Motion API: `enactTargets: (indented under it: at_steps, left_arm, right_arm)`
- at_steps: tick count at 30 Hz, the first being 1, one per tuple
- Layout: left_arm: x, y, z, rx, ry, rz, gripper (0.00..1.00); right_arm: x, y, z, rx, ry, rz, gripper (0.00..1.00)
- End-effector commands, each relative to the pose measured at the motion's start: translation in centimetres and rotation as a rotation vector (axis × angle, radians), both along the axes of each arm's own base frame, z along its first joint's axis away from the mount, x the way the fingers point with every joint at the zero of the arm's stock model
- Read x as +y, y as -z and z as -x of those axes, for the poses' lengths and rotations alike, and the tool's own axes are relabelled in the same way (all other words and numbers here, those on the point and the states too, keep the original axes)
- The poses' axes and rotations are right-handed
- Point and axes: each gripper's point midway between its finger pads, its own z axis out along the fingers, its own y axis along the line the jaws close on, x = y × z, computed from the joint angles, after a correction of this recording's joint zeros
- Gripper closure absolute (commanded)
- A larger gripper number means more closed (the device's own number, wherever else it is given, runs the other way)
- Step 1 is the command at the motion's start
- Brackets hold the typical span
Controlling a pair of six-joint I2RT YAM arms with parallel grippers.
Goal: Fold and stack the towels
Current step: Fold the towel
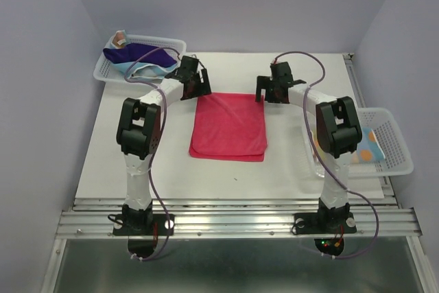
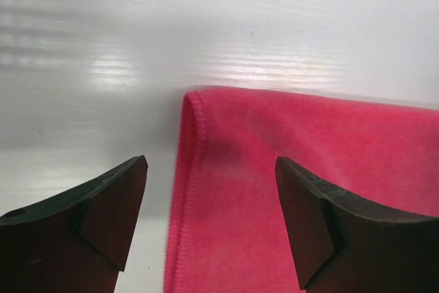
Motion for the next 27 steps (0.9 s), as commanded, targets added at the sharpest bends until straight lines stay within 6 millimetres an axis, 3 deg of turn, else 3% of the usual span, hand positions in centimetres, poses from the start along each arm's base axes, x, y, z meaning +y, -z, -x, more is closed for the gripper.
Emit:
enactTargets:
  at_steps: [1, 3, 8, 11, 13, 15, 17, 21, 24, 27]
  left_arm:
    - [1.1, -2.0, -2.0, -0.035, 0.0, -0.016, 0.16]
    - [0.9, -1.3, -2.7, -0.021, 0.012, 0.005, 0.2]
    - [1.0, 1.1, -4.0, 0.021, 0.009, 0.005, 0.32]
    - [0.7, 1.7, -4.6, 0.03, 0.015, 0.024, 0.46]
    - [0.9, 2.0, -4.7, 0.036, 0.005, 0.024, 0.56]
    - [0.8, 2.6, -4.7, 0.045, 0.011, 0.032, 0.59]
    - [0.7, 3.1, -4.7, 0.055, 0.015, 0.039, 0.65]
    - [0.4, 3.7, -4.5, 0.069, 0.024, 0.053, 0.8]
    - [0.3, 4.0, -4.1, 0.081, 0.034, 0.061, 1.0]
    - [0.2, 3.5, -3.9, 0.066, 0.034, 0.079, 1.0]
  right_arm:
    - [-0.1, -1.4, -3.2, -0.055, -0.048, 0.025, 0.0]
    - [-0.9, -0.6, -4.1, -0.046, -0.011, 0.031, 0.01]
    - [-0.4, 0.7, -5.5, -0.042, -0.045, -0.024, 0.13]
    - [-0.1, 1.6, -5.7, -0.024, -0.066, -0.04, 0.37]
    - [0.2, 2.0, -5.3, -0.008, -0.082, -0.056, 0.46]
    - [0.4, 2.1, -5.0, 0.0, -0.084, -0.068, 0.57]
    - [0.6, 2.5, -4.3, 0.017, -0.092, -0.088, 0.58]
    - [1.7, 1.4, -3.7, 0.006, -0.125, -0.15, 0.56]
    - [2.0, 0.9, -3.7, -0.003, -0.13, -0.169, 0.53]
    - [2.3, 0.5, -3.8, -0.001, -0.134, -0.186, 0.54]
